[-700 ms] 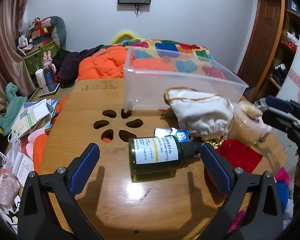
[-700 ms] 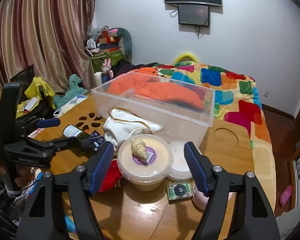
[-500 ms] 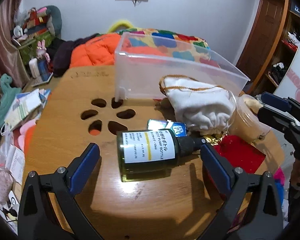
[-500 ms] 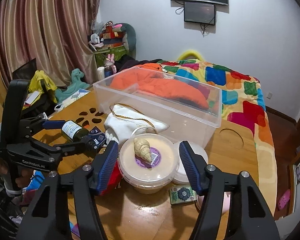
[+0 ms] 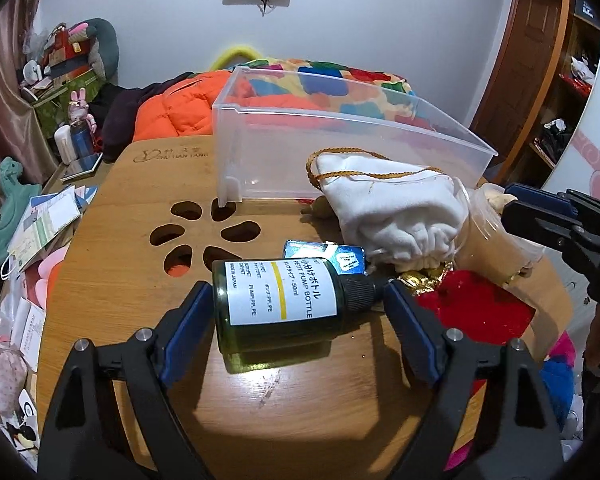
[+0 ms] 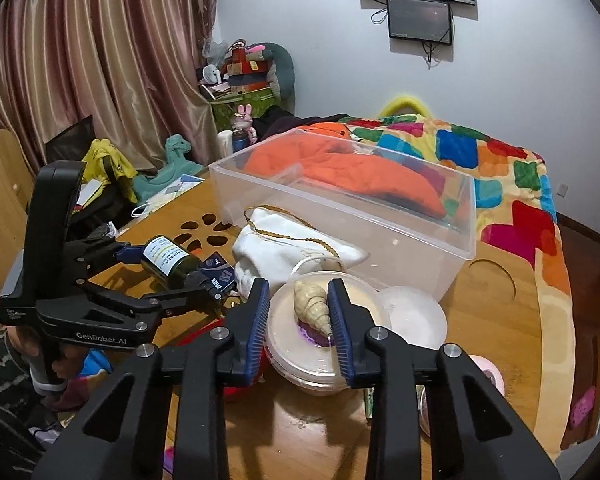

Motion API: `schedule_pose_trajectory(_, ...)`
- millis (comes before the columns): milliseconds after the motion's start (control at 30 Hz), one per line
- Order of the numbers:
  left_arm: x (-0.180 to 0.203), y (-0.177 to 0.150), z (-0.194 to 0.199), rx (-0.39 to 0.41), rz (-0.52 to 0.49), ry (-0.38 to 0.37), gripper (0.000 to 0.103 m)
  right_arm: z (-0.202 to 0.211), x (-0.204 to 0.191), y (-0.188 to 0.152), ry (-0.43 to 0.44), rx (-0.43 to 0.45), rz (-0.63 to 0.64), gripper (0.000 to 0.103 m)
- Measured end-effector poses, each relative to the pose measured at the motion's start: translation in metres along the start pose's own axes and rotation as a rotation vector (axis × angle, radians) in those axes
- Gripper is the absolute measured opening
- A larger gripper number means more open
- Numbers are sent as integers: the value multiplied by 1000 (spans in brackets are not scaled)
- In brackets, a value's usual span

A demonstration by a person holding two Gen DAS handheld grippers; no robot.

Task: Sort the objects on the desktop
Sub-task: 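Close the left gripper on the green pump bottle while the right gripper grasps the seashell, then lift the green bottle and seashell and carry both over the clear box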

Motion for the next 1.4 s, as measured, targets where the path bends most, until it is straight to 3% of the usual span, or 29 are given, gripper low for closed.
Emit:
schedule_pose_trajectory(100,2,-2,2,15,-14,20,86,0,-1,0,6,-1,-11,24)
schedule_pose_trajectory(167,2,-2,3,23,-21,31,86,2,2,0,-8,-3,-22,15)
schedule_pose_trajectory(500,5,7,25,101,-39,54,86,13,10,0,-15,6,-53,15)
schedule_pose_trajectory(967,22,41,66,189,-87,44,86,49,11,23,-70,68,4,15)
schedule_pose_trajectory(1400,24,85,77,208,-97,25,86,64,25,54,-115,88,52,15)
Point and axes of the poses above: each gripper's, at about its wrist camera, not at the fingertips, and z roughly against the way its jaws point, x to its right, y to its top, the point moved 9 cm from there along -z, roughly the way its jaws point, and after that the axes turned 7 degrees about z, right-handed, at the moved point
